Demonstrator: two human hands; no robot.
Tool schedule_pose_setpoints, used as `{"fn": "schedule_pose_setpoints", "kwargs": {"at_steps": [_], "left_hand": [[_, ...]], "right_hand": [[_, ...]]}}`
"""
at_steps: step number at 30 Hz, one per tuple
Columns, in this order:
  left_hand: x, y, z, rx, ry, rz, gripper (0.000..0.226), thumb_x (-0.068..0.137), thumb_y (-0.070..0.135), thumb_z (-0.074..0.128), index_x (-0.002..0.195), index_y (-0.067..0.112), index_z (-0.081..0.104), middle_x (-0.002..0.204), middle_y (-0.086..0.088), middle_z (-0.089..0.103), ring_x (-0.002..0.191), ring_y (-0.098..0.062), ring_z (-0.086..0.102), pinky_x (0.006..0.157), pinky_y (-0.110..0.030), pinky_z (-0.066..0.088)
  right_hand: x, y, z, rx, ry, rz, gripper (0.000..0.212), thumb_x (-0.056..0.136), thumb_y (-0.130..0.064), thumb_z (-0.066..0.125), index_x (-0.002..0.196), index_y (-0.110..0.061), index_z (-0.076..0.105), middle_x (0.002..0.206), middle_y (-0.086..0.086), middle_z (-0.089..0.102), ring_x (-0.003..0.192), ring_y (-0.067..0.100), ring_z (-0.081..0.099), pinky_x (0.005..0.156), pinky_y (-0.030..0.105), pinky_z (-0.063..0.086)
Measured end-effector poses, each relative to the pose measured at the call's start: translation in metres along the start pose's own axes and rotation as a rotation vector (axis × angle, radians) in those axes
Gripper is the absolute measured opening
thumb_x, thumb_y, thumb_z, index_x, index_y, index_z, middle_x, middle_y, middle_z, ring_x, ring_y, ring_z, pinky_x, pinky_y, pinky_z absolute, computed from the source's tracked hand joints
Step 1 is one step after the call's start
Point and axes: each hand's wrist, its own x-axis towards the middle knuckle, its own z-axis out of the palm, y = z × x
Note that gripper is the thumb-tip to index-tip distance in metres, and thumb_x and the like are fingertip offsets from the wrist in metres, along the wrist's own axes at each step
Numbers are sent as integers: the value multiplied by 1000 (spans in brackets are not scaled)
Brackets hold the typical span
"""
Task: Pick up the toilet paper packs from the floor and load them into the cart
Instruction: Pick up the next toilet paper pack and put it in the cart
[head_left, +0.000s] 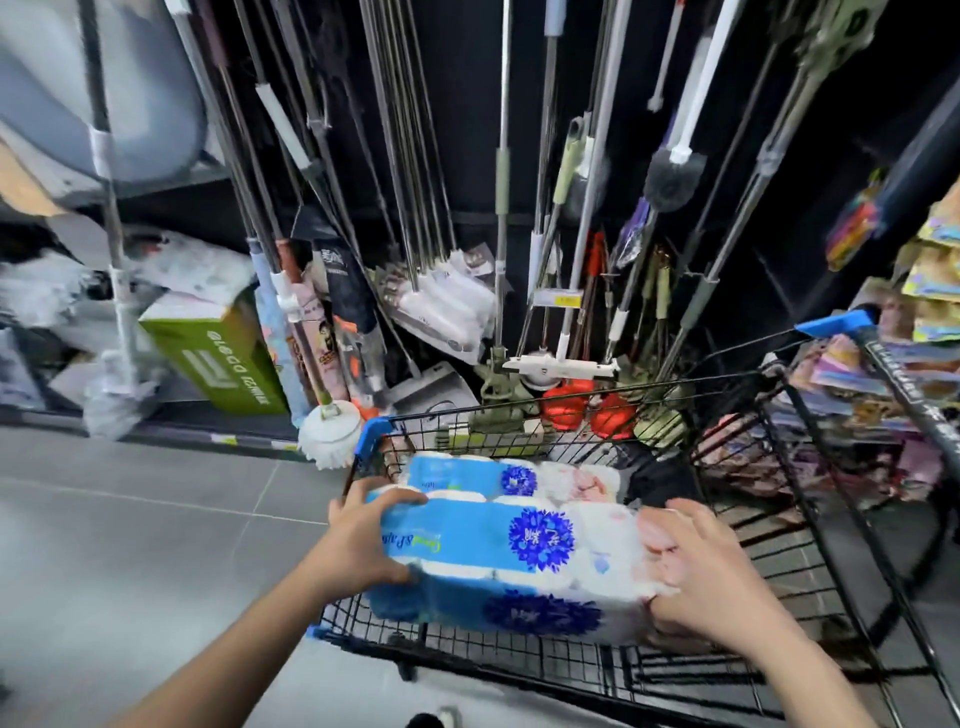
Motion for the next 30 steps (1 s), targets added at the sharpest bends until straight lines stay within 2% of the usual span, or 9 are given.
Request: {"fn": "schedule_pose_setpoints", "kwargs": {"at_steps": [3,9,17,23,30], "left_hand": [[0,-2,16,6,-29,-68,83,56,44,86,127,57,47,141,5,23,121,-25,27,115,-42,29],[3,-16,48,13,-62,-165,88,42,63,72,125,60,46,143,3,27,136,-30,30,117,-38,23],[13,-37,82,13,-48,-181,92,43,61,70,132,54,51,148,1,26,141,-33,28,119,-43,20],[19,-48,107,22,-30,-176,94,46,52,74,136,48,51,150,-1,27,142,-35,26,119,-45,25],[21,-49,123,31,-55,-220,101,52,40,84,144,44,44,154,1,19,142,-35,20,119,-46,29]], "right_hand": [[9,3,3,-11,-53,4,100,46,-44,65,144,-39,45,149,-1,30,140,29,37,116,39,36],[13,6,19,14,-188,19,99,55,-38,65,149,-43,34,155,-7,18,143,24,28,115,32,33],[20,17,54,19,-244,50,99,55,-36,67,147,-44,32,150,-10,20,139,23,32,111,32,38],[23,25,80,41,-270,73,106,53,-43,66,152,-42,29,152,-9,16,139,22,31,111,30,38],[32,30,109,-3,-296,74,110,65,-39,78,158,-38,19,154,-1,10,143,28,25,116,35,38]]}}
